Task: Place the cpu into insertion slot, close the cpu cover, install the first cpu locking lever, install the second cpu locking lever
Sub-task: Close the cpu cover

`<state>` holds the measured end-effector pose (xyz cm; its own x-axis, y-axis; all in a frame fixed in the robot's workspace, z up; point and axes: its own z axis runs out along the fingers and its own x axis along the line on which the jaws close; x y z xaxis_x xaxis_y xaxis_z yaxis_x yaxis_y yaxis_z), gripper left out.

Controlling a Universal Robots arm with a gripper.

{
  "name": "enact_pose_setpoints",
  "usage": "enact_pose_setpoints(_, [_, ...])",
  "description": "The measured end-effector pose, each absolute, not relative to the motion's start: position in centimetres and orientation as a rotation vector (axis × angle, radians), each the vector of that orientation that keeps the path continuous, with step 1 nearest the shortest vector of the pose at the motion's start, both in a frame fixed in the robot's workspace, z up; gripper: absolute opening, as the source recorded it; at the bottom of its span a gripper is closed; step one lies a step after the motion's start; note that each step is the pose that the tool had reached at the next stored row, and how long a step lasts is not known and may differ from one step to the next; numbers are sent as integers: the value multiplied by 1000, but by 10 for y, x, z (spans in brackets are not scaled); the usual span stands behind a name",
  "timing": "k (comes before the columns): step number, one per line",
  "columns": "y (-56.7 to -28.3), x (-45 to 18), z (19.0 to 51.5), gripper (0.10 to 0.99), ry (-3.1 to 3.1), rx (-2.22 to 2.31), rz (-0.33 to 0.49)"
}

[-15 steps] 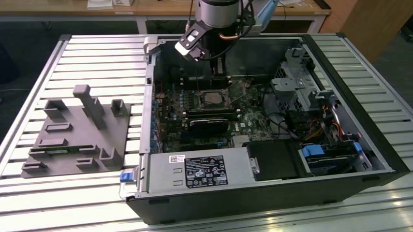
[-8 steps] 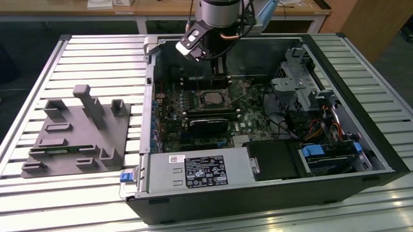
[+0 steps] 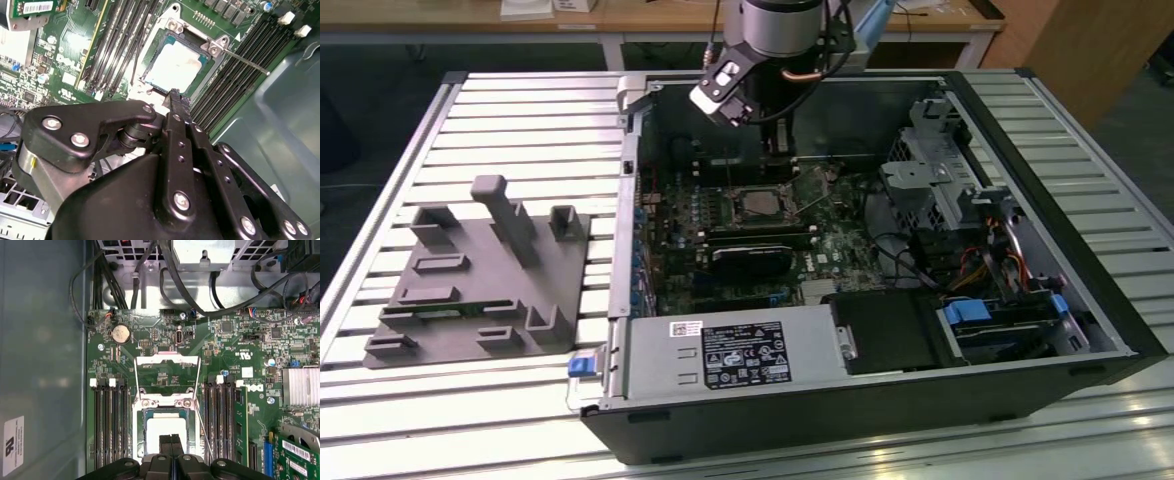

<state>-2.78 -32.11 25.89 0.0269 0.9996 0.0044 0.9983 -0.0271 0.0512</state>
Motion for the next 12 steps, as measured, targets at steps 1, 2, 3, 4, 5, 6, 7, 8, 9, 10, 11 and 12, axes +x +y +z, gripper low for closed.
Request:
enact_pose_setpoints(1, [-321, -27, 259, 106, 2167, 2227, 60])
enact_pose_setpoints(2, [-321, -26, 259, 106, 2167, 2227, 60])
enact_pose_setpoints(3, [-321, -25, 259, 106, 2167, 2227, 60])
enact_pose_setpoints(4, [-321, -24, 259, 106, 2167, 2227, 60])
enact_pose_setpoints(5, [-321, -23, 259, 106, 2167, 2227, 60])
enact_pose_setpoints(6, [-321, -22, 259, 106, 2167, 2227, 60])
enact_pose_setpoints(7, [-321, -21, 259, 106, 2167, 2227, 60])
enact_pose_setpoints(8, [-321, -21, 259, 106, 2167, 2227, 60])
enact_pose_setpoints(9, [-321, -20, 259, 106, 2167, 2227, 60])
enact_pose_setpoints(10, [-321, -19, 259, 106, 2167, 2227, 60])
enact_pose_setpoints(11, [-321, -19, 259, 106, 2167, 2227, 60])
enact_pose_setpoints(12, [-321, -18, 259, 106, 2167, 2227, 60])
